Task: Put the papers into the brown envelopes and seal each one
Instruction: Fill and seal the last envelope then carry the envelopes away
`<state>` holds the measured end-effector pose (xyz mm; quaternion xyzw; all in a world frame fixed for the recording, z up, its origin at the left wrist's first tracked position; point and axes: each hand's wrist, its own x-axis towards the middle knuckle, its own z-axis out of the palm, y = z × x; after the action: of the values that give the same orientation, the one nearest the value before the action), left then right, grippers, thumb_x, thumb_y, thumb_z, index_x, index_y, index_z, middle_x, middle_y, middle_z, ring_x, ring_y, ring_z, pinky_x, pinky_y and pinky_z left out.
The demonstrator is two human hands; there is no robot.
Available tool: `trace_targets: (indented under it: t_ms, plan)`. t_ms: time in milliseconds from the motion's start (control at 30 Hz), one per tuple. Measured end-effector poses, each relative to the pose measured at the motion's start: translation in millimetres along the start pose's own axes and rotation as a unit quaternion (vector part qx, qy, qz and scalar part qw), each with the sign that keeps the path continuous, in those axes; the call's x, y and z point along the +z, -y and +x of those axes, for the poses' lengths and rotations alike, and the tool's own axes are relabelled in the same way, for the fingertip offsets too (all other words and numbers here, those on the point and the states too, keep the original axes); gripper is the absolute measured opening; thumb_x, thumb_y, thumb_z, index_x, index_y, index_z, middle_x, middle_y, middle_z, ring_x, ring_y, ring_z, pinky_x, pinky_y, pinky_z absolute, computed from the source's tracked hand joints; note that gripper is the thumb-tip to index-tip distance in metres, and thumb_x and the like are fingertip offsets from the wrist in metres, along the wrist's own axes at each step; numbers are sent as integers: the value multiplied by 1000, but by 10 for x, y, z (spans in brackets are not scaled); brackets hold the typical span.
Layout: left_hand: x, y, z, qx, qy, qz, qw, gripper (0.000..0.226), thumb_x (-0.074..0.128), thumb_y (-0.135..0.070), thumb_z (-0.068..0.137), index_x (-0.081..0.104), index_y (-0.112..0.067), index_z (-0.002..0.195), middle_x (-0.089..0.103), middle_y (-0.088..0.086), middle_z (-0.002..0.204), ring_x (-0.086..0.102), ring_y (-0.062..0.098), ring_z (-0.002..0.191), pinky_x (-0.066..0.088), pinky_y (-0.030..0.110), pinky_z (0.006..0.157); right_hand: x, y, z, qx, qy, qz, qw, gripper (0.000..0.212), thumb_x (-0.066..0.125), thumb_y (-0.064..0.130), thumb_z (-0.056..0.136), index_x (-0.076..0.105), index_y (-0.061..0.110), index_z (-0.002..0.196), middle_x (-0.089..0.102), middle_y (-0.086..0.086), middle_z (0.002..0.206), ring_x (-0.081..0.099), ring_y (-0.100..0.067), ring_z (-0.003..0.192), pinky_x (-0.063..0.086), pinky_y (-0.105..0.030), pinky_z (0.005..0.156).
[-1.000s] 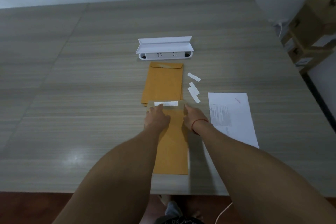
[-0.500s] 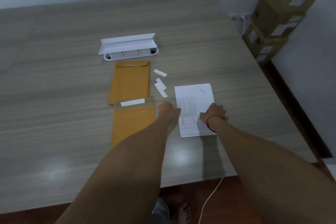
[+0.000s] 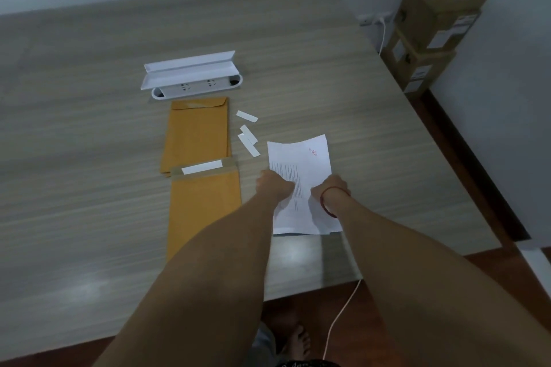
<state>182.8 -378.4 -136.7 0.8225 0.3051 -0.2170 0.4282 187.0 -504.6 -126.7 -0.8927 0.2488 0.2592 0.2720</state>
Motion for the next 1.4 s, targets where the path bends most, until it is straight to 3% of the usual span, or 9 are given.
trace_targets:
  t_ms: [167, 267, 400, 567, 733, 933, 1133, 1233, 1400]
  plan:
    - [-47, 124, -22, -10, 11, -7, 1000, 40, 71, -22, 77, 60, -4, 110, 66, 12, 109, 65, 29, 101, 56, 40, 89, 2, -1, -6, -1, 47, 101, 994, 48, 63, 10, 87, 47, 0, 131, 56, -13, 123, 58, -27, 105, 40, -27, 76]
    - [-114, 214, -6, -21, -15, -10, 1000, 57, 70, -38, 68, 59, -7, 114, 64, 10, 111, 63, 30, 102, 56, 42, 88, 42, 21, -46, 6, 89, 143, 986, 51, 62, 8, 88, 43, 0, 135, 53, -15, 122, 48, -23, 95, 40, -28, 79]
    - [-393, 231, -79, 13, -48, -101, 994, 33, 60, -18, 89, 58, -2, 118, 65, 14, 116, 64, 29, 101, 54, 34, 82, 133, 239, -184, -21, 78, 203, 976, 52, 60, 14, 89, 37, 1, 134, 49, -5, 116, 52, -23, 101, 43, -31, 92]
    - [-856, 311, -199, 22, -82, -167, 982, 38, 42, -16, 100, 37, -2, 135, 51, 12, 132, 51, 29, 120, 44, 33, 87, 292, 689, -437, -100, 70, 210, 970, 42, 62, 15, 86, 54, 2, 124, 63, -12, 120, 61, -30, 109, 49, -31, 89]
    - [-1313, 608, -153, 16, -125, -170, 977, 42, 38, -20, 102, 32, -1, 138, 46, 13, 139, 47, 30, 125, 39, 37, 102, 528, 1047, -627, -141, 134, 177, 965, 30, 55, 12, 91, 56, 2, 119, 59, -6, 104, 55, -24, 93, 44, -28, 79]
    - [-1717, 842, 8, 15, -168, -195, 966, 32, 40, -17, 101, 37, -2, 130, 53, 16, 129, 53, 32, 117, 44, 38, 93, 734, 1354, -690, -177, 171, 55, 968, 35, 55, 6, 89, 56, 4, 124, 61, -12, 122, 59, -29, 113, 47, -32, 95]
    - [-1898, 1074, 173, 4, -175, -40, 984, 28, 45, -14, 93, 50, -8, 120, 56, 13, 121, 55, 33, 112, 49, 44, 93, 850, 1573, -547, -149, 28, 179, 972, 30, 48, 2, 89, 61, 2, 117, 64, -16, 118, 61, -31, 101, 46, -28, 77]
    - [-1909, 1200, 238, 57, -129, 96, 985, 28, 57, -15, 84, 59, -15, 112, 55, 8, 121, 50, 27, 116, 45, 39, 95, 838, 1672, -436, -132, -17, 198, 971, 30, 48, 3, 91, 58, 3, 119, 62, -15, 120, 61, -31, 105, 45, -28, 80]
    - [-1897, 1198, 269, 141, -75, 184, 970, 60, 80, -43, 68, 56, -21, 119, 49, -2, 124, 43, 19, 120, 39, 35, 100, 893, 1851, -351, -121, -48, 233, 964, 25, 48, 2, 90, 59, 3, 112, 64, -11, 113, 59, -25, 92, 45, -27, 77]
